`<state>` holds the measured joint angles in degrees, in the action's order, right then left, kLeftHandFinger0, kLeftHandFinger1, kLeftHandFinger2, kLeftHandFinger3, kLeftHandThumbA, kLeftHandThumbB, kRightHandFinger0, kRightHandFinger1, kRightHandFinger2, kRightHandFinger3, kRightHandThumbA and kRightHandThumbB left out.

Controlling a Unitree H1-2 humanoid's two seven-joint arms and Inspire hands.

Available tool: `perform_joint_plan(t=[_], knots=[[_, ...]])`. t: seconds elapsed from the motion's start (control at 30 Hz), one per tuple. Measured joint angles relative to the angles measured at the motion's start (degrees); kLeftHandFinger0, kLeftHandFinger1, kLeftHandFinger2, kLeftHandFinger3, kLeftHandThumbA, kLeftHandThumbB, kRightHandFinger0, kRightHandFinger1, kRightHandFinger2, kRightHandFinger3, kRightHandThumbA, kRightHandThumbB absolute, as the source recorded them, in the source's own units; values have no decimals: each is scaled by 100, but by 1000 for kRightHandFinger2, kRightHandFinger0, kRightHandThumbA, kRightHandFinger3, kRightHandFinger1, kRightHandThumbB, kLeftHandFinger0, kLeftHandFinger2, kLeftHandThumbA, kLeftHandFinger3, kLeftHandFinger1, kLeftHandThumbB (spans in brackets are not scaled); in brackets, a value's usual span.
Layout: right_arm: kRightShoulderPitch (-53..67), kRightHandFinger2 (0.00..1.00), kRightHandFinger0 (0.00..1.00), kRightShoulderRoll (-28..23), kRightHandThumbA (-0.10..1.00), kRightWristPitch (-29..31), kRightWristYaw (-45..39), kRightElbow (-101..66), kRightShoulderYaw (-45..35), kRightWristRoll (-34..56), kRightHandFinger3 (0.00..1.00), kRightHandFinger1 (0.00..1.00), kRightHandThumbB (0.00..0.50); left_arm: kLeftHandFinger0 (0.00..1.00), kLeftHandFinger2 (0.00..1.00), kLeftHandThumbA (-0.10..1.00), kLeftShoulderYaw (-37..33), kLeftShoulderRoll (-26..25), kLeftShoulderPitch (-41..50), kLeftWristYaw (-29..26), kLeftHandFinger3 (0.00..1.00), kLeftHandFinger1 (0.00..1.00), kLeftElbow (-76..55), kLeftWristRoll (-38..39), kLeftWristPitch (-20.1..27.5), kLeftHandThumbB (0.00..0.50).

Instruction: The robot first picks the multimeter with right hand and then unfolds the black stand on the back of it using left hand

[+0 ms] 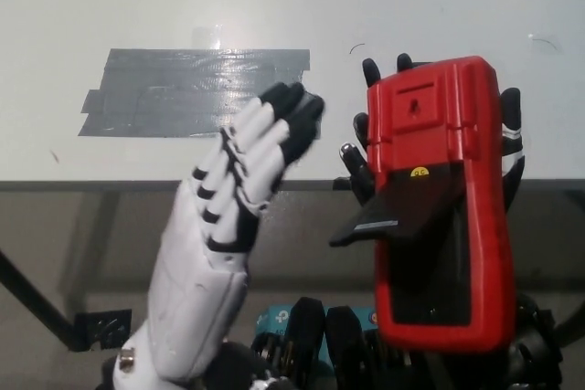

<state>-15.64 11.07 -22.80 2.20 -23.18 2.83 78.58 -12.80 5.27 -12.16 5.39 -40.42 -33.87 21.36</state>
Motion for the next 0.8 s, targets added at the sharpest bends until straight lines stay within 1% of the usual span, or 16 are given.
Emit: perform_joint_plan(t=[0.07, 0.1, 0.13, 0.17, 0.3, 0.33, 0.4, 0.43, 0.5, 0.57, 0.6, 0.63, 0.67, 0.7, 0.73, 0.8], knots=[[-1, 712, 0, 0, -100, 12, 0, 0, 0, -6, 212, 162, 174, 1000, 1000, 1000, -89, -1, 46, 17, 1000, 1000, 1, 15, 1, 458], [-3, 646, 0, 0, -100, 16, 0, 0, 0, -13, 231, 131, 182, 1000, 1000, 1000, -138, 0, 82, 18, 1000, 1000, 2, 12, 4, 446], [-4, 518, 0, 0, -100, 20, 1, 0, 0, -20, 200, 44, 220, 1000, 1000, 1000, -164, 0, 107, 18, 1000, 1000, 3, 10, 9, 428], [-5, 422, 0, 0, -100, 24, 3, 0, 0, -32, 178, 2, 225, 1000, 996, 1000, -206, 1, 137, 17, 1000, 1000, 5, 4, 17, 426], [-5, 251, 0, 2, -100, 32, 215, -79, 0, -32, 127, 0, 202, 1000, 917, 1000, -264, 1, 205, 15, 1000, 986, 20, -83, 74, 417], [-5, 249, 0, 2, -100, 34, 252, -93, 0, -29, 127, 0, 201, 1000, 916, 1000, -269, 1, 213, 15, 1000, 985, 21, -103, 89, 418], [-5, 136, 0, 1, -100, 37, 290, -97, 3, -31, 132, 0, 188, 1000, 890, 965, -290, 2, 231, 13, 1000, 961, 23, -118, 136, 418], [-5, 105, 0, 1, -100, 37, 291, -97, 4, -31, 153, 0, 186, 1000, 871, 931, -294, 1, 234, 13, 1000, 945, 24, -116, 144, 428], [-6, 67, 0, 0, -100, 37, 297, -99, 16, -28, 157, 0, 166, 1000, 771, 951, -371, 1, 290, 10, 1000, 771, 58, -51, 192, 464], [-6, 119, 0, 0, -100, 37, 309, -101, 16, 10, 146, 0, 163, 1000, 650, 997, -451, 1, 362, 10, 1000, 556, 56, 32, 200, 464], [-7, 226, 0, 0, -100, 37, 318, -105, 16, 41, 150, 29, 165, 1000, 594, 983, -485, 2, 398, 10, 1000, 462, 53, 64, 199, 484], [-7, 304, 0, 1, -100, 37, 343, -111, 16, 78, 155, 55, 166, 1000, 576, 980, -521, 2, 446, 10, 1000, 430, 50, 113, 198, 490], [-7, 464, 0, 2, -100, 37, 365, -120, 17, 102, 177, 108, 167, 762, 509, 988, -536, 2, 470, 10, 1000, 319, 48, 148, 191, 499], [-8, 606, 0, 3, -100, 37, 406, -151, 22, 163, 208, 172, 160, 647, 431, 986, -561, 1, 514, 11, 1000, 258, 46, 216, 170, 474], [-8, 646, 0, 4, -100, 38, 427, -182, 22, 202, 220, 197, 162, 645, 390, 947, -578, -2, 538, 9, 1000, 223, 46, 266, 167, 490], [-8, 756, 0, 4, -100, 42, 490, -213, 22, 263, 382, 300, 155, 711, 248, 895, -620, -6, 573, 6, 1000, 74, 46, 391, 173, 488]])
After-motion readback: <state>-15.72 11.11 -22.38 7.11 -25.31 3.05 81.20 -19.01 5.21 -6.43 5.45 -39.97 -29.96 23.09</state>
